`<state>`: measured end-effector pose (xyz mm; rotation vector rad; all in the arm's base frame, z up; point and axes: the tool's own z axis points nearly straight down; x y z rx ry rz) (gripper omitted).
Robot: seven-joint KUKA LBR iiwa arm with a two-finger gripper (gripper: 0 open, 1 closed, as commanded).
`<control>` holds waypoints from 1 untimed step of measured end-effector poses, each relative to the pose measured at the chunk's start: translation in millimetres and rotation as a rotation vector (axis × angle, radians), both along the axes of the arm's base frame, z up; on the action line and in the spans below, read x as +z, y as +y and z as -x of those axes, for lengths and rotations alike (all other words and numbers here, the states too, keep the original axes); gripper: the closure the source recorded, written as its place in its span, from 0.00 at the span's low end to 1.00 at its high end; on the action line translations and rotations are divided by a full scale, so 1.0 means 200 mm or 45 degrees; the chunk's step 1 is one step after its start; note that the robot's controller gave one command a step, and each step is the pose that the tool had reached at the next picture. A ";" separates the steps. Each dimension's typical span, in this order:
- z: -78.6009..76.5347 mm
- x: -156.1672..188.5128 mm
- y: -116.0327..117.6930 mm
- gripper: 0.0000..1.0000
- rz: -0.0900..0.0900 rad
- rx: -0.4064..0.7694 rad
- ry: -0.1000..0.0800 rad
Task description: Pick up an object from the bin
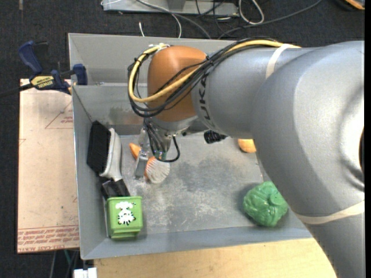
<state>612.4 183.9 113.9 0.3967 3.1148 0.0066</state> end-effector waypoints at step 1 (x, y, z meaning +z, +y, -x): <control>0.05 -0.22 -0.02 0.00 -0.003 -0.037 -0.006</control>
Offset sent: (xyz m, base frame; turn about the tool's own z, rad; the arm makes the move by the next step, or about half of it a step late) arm 0.0031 -0.0083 -0.0439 0.1240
